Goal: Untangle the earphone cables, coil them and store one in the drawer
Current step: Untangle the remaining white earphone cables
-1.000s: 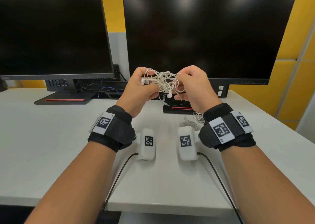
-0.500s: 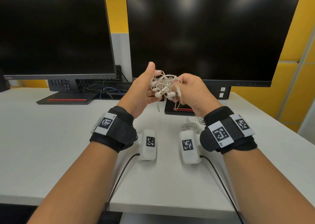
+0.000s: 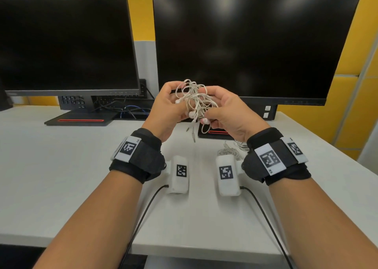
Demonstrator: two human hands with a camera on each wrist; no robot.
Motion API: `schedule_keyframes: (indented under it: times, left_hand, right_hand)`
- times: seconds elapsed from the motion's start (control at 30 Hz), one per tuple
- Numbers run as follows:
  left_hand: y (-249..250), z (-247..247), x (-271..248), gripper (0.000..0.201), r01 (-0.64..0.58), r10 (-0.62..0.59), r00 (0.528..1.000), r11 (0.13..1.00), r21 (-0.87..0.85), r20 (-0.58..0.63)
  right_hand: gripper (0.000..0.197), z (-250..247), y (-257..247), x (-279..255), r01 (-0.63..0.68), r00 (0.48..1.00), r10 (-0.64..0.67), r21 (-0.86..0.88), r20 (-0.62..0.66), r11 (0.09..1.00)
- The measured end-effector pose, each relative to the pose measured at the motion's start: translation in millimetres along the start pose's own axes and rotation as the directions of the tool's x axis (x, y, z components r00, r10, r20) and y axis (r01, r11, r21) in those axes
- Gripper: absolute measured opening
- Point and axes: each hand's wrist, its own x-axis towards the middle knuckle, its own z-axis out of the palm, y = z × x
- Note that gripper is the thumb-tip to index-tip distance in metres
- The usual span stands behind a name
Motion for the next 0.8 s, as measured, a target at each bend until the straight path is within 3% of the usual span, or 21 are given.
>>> schedule_keyframes:
  times: [0.1, 0.23, 0.37, 0.47, 0.6, 0.67, 0.8]
  left_hand:
    - [-0.6, -1.6, 1.7, 0.015, -0.049, 0.048, 0.995, 0.999, -0.011, -0.086]
    - [0.0, -0.4, 1.6, 0.002, -0.033, 0.034, 0.997, 0.999, 0.011, -0.068]
    - [0.2, -0.5, 1.4, 0.034, 0.017, -0.022, 0.999, 0.99, 0.141, 0.032]
    - [1.1, 0.4, -2.2, 0.036, 0.088, -0.119, 0.98, 0.977, 0.194, 0.156]
    - [1.0, 0.9, -4.2, 0.059, 0.11, -0.148, 0.946, 0.984, 0.143, 0.288]
    - [2.4, 1.7, -5.3, 0.069, 0.091, -0.121, 0.946, 0.989, 0.112, 0.301]
    - [4.6, 1.8, -2.4, 0.053, 0.063, -0.074, 0.974, 0.996, 0.058, 0.213]
  right_hand:
    - [0.03, 1.6, 0.2, 0.9, -0.03, 0.995, 0.024, -0.068, -0.095, 0.997]
    - [0.009, 5.0, -1.1, 0.6, -0.017, 0.987, -0.002, -0.12, -0.158, 0.993]
    - [0.011, 5.7, -0.7, 2.9, -0.007, 0.975, -0.024, -0.141, -0.222, 0.99]
    - [0.015, 5.0, 0.0, 3.6, 0.004, 0.967, -0.036, -0.126, -0.252, 0.992]
    - [0.029, 2.3, -2.8, 5.1, -0.073, 0.961, 0.08, 0.034, -0.263, 0.997]
    - [0.04, 1.5, -4.4, 5.2, -0.117, 0.965, 0.14, 0.111, -0.221, 0.987]
    - [0.052, 4.4, -6.2, 4.7, -0.162, 0.971, 0.178, 0.113, -0.161, 0.98]
